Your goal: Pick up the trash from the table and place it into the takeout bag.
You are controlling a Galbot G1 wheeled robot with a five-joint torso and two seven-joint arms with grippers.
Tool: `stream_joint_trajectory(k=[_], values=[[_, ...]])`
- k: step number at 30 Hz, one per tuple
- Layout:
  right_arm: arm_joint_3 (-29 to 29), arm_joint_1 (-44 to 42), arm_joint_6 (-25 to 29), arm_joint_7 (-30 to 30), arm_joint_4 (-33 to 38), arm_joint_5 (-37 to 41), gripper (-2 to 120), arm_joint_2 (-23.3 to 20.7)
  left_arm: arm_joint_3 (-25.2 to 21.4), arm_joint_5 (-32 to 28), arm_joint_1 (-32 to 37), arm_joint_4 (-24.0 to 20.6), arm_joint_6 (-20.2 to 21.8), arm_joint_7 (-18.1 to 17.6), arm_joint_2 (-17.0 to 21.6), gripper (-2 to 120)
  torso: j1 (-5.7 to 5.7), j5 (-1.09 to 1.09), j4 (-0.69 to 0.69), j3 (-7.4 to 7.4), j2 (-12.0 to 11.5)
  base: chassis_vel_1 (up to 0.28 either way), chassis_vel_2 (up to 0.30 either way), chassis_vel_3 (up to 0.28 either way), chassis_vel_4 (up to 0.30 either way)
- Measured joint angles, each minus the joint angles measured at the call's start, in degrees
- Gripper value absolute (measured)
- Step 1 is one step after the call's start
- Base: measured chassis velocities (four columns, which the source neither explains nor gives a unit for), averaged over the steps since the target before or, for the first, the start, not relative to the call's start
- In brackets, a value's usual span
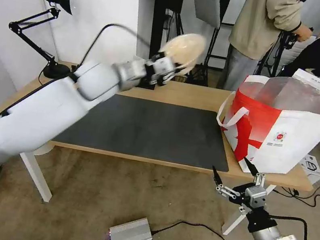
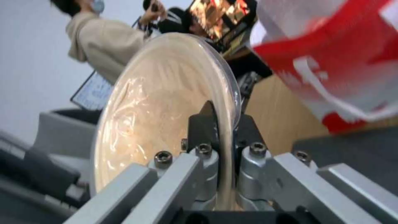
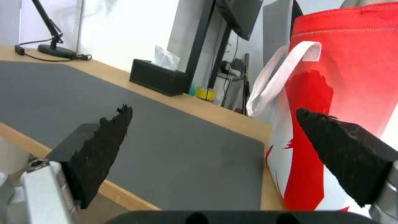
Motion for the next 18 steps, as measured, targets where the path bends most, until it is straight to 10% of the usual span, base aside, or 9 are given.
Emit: stream_joint_trajectory(k=[18], values=[[0.0, 0.0, 0.0, 0.0, 0.0, 0.0, 100, 0.0, 6.2, 2.9, -10.4, 12.4, -0.4, 0.0, -14.0, 0, 0.0, -0.01, 0.01, -0.01, 0.0, 0.0, 0.0, 0.0, 0.0]])
